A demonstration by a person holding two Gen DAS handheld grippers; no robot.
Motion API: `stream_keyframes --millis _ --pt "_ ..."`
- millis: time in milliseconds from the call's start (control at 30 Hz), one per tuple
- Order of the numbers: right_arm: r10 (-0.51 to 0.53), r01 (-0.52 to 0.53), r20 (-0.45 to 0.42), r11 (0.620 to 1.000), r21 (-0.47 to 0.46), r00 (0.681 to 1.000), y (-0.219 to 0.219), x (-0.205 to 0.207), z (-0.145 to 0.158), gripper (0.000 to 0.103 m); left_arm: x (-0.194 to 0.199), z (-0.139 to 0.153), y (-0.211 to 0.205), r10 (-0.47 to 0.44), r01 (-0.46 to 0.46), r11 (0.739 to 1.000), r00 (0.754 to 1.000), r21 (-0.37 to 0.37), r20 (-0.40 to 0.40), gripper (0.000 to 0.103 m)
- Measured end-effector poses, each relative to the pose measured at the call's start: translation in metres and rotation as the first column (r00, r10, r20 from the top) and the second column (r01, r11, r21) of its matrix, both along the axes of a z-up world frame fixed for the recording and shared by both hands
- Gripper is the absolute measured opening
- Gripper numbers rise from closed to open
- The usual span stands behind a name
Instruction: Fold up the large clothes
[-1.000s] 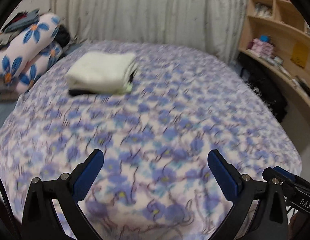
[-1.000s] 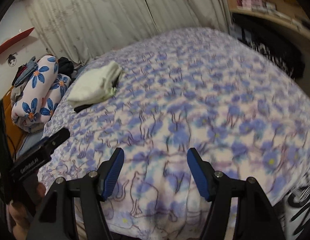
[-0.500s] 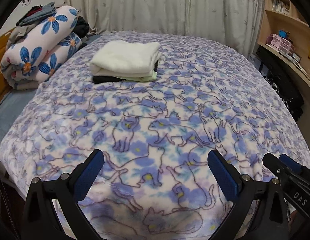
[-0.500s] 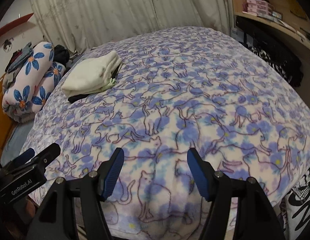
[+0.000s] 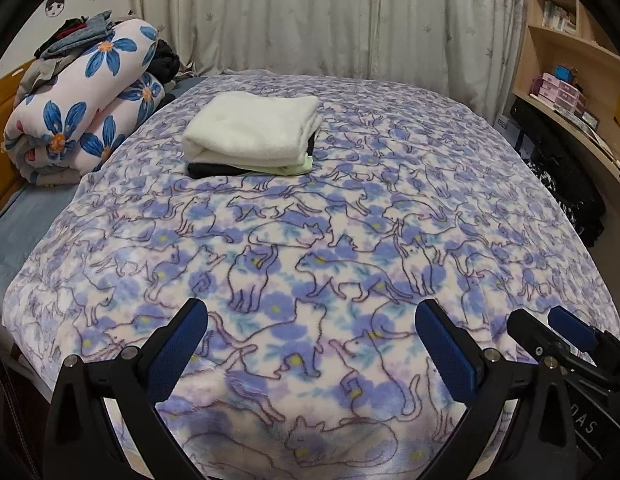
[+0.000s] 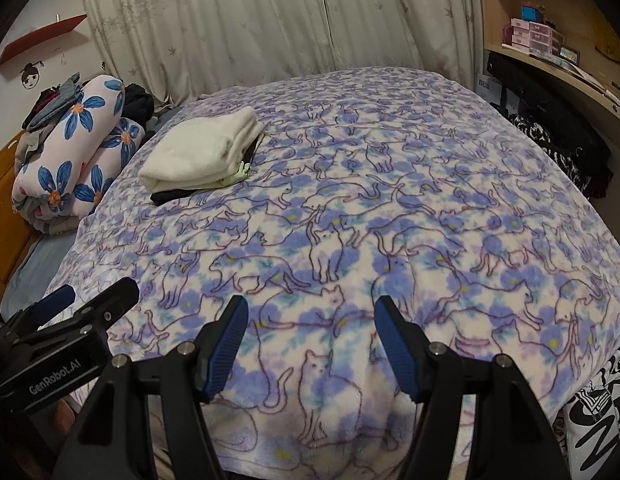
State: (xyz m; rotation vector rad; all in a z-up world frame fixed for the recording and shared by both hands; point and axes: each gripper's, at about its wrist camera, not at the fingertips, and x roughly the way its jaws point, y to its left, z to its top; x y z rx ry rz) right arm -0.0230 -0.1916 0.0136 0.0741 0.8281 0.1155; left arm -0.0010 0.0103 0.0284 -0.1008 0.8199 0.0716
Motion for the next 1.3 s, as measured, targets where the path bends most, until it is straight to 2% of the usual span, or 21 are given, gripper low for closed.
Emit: stream_keyframes --millis 1300 --pt "-0.021 0.021 0.022 1.000 -0.012 1.000 0.0021 -0.0076 0.0005 0.065 -0.0057 -0.0012 0.0006 -0.009 0.010 1.000 1.000 0.023 -0.006 0.102"
